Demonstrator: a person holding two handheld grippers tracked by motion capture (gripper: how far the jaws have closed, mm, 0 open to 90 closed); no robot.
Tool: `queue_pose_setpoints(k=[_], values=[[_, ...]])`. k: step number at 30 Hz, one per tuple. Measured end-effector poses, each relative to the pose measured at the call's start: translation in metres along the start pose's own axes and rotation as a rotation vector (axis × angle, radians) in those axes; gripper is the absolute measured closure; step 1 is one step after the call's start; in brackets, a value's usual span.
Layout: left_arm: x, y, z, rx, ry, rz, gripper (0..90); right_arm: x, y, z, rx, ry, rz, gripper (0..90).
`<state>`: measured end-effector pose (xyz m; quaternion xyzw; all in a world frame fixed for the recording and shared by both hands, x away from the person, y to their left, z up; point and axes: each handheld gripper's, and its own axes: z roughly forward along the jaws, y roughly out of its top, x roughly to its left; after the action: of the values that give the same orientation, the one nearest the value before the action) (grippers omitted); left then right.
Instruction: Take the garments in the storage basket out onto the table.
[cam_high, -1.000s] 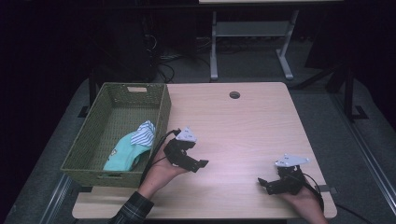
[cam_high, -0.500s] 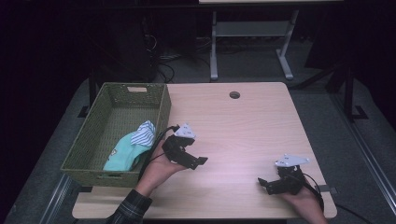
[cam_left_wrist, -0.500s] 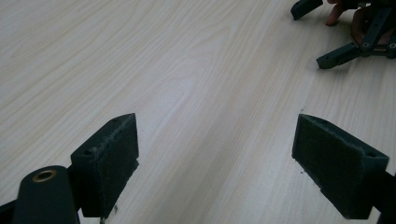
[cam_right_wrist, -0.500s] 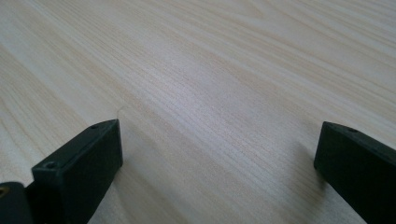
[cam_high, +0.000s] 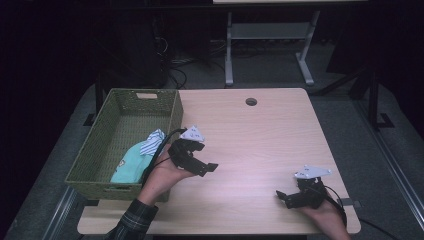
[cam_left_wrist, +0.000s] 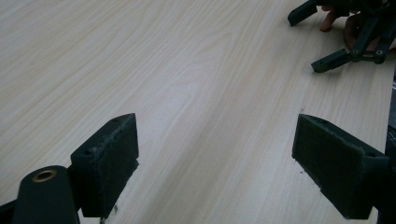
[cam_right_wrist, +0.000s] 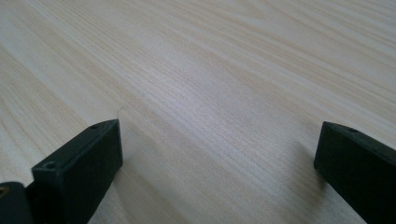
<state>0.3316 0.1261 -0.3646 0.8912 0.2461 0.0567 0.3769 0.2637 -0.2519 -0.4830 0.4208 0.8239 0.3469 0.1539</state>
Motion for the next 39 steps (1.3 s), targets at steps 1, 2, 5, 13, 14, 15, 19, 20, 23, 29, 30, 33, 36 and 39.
queue_pose_setpoints(k=[1, 2, 5, 13, 14, 15, 19, 20, 23, 29, 30, 33, 36, 39], values=[[0.0, 0.0, 0.0, -0.009, 0.0, -0.013, 13.8, 0.0, 0.0, 0.0, 0.0, 0.0, 0.0, 0.6], [0.001, 0.001, -0.001, -0.002, -0.003, -0.008, 13.8, 0.0, 0.0, 0.0, 0.0, 0.0, 0.0, 0.6], [0.003, 0.002, -0.002, 0.014, -0.005, 0.007, 13.8, 0.0, 0.0, 0.0, 0.0, 0.0, -0.001, 0.6], [0.008, 0.003, -0.013, 0.004, 0.003, 0.015, 13.8, 0.0, 0.0, 0.0, -0.002, -0.002, -0.003, 0.6], [0.008, 0.002, -0.014, -0.007, -0.001, -0.002, 13.8, 0.0, 0.0, 0.0, -0.002, -0.002, -0.004, 0.6], [0.009, 0.001, -0.016, -0.007, -0.003, 0.003, 13.8, 0.0, 0.0, 0.0, -0.002, -0.001, -0.005, 0.5], [0.012, 0.0, -0.022, -0.009, 0.0, 0.0, 13.8, 0.0, 0.0, 0.0, -0.001, -0.001, -0.004, 0.5], [0.013, 0.0, -0.024, -0.009, 0.002, 0.001, 13.8, 0.0, 0.0, 0.0, -0.002, 0.0, -0.004, 0.6], [0.014, -0.001, -0.03, -0.023, 0.009, -0.005, 13.8, 0.0, 0.0, 0.0, -0.002, 0.0, -0.004, 0.5], [0.017, -0.004, -0.038, -0.027, 0.015, -0.013, 14.2, 0.0, 0.0, 0.0, -0.002, 0.0, -0.005, 0.5], [0.018, -0.006, -0.039, -0.029, 0.02, -0.008, 14.2, 0.0, 0.0, 0.0, -0.002, 0.0, -0.004, 0.6], [0.019, -0.009, -0.04, -0.016, 0.019, -0.007, 14.2, 0.0, 0.0, 0.0, -0.002, 0.0, -0.004, 0.6], [0.022, -0.012, -0.042, -0.017, 0.033, -0.01, 14.2, 0.0, 0.0, 0.0, -0.002, 0.0, -0.003, 0.5], [0.025, -0.016, -0.046, -0.019, 0.044, -0.021, 14.3, 0.0, 0.0, 0.0, -0.002, 0.0, -0.005, 0.6]])
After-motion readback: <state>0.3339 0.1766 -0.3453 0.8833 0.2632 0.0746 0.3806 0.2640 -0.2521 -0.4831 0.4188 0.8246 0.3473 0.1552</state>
